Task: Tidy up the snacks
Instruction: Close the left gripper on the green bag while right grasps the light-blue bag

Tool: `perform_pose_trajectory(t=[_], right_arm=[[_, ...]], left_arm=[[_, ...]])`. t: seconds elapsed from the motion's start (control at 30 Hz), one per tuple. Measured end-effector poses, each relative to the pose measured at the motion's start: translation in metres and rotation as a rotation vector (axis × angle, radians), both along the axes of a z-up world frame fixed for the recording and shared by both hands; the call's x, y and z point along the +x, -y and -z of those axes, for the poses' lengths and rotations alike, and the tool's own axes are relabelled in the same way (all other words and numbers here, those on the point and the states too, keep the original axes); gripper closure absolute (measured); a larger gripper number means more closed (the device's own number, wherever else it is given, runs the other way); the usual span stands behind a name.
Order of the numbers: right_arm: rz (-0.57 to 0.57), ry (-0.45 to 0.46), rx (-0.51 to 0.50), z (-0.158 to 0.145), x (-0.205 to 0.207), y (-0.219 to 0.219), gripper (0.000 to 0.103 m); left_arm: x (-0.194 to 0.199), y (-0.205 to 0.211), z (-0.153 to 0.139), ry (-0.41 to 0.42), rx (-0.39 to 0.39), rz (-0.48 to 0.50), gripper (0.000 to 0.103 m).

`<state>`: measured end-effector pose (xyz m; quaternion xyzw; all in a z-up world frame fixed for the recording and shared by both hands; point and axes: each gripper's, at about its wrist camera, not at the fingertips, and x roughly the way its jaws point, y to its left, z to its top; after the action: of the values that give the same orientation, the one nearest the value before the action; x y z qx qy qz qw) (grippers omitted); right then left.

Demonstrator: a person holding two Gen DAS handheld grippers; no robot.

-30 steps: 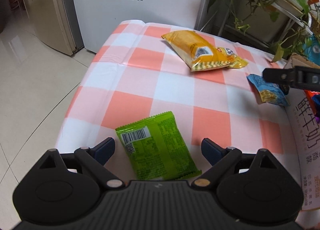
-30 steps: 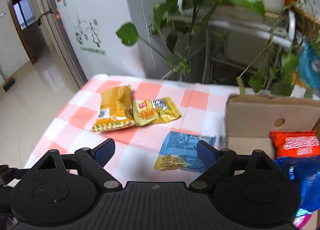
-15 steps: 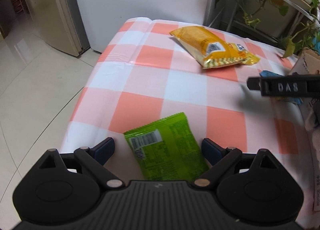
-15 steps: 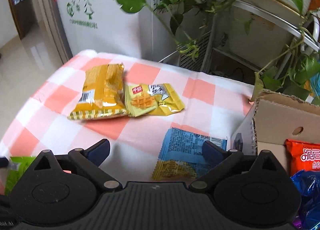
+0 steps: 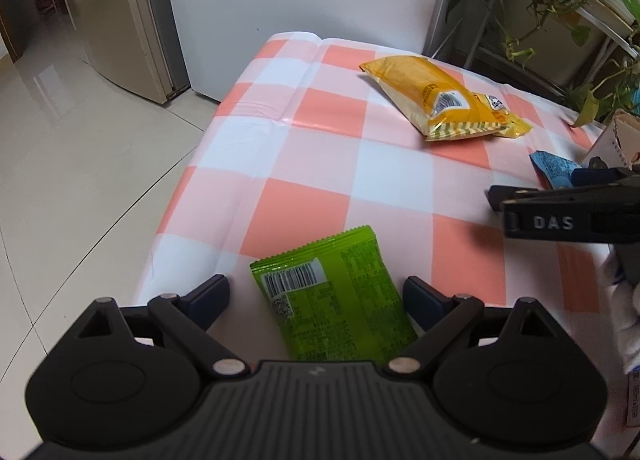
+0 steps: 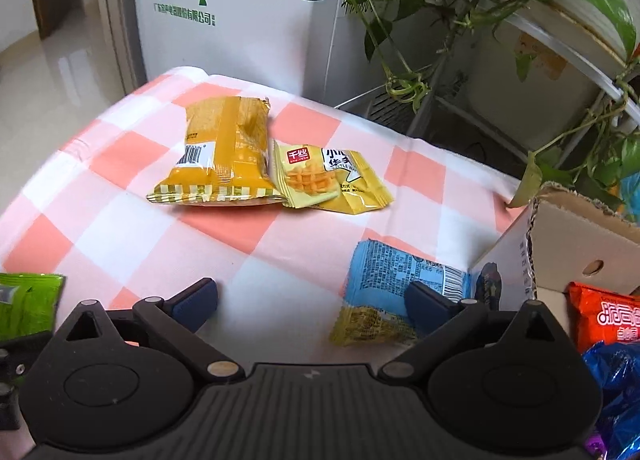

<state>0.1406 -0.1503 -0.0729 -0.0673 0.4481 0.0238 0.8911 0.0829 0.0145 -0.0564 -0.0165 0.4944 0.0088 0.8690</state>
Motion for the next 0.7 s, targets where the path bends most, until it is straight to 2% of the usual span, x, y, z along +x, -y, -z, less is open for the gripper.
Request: perform_pose_trajectory(t=[0.33,0.7], right_arm=[[0.205,0.027,-0.032,0.003,0.009,0.001,0.0],[0.244,-0.038,0.041,0.0,0.001,-0.005,0.0]], left_arm=[[0.001,0.0,0.001,0.004,0.006,-0.013,0.009],[0.002,-0.006,0.001,0.006,0.007,-0.025,0.009]])
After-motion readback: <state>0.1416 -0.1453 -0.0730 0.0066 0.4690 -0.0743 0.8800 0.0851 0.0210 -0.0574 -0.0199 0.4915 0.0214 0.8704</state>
